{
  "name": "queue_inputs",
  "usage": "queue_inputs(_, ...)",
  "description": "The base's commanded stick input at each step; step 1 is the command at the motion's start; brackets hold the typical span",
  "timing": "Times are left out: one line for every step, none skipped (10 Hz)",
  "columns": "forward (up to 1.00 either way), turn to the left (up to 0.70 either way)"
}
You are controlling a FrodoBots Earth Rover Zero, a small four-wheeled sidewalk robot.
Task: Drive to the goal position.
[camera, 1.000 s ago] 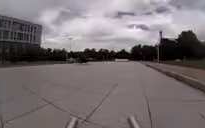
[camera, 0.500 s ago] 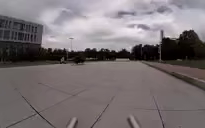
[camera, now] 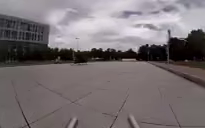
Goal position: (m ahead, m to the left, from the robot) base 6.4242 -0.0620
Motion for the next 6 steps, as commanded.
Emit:
queue_inputs(0.7,0.19)
queue_inputs(0.7,0.19)
queue_inputs(0.7,0.19)
queue_inputs(0.7,0.19)
queue_inputs(0.7,0.19)
queue_inputs(0.7,0.19)
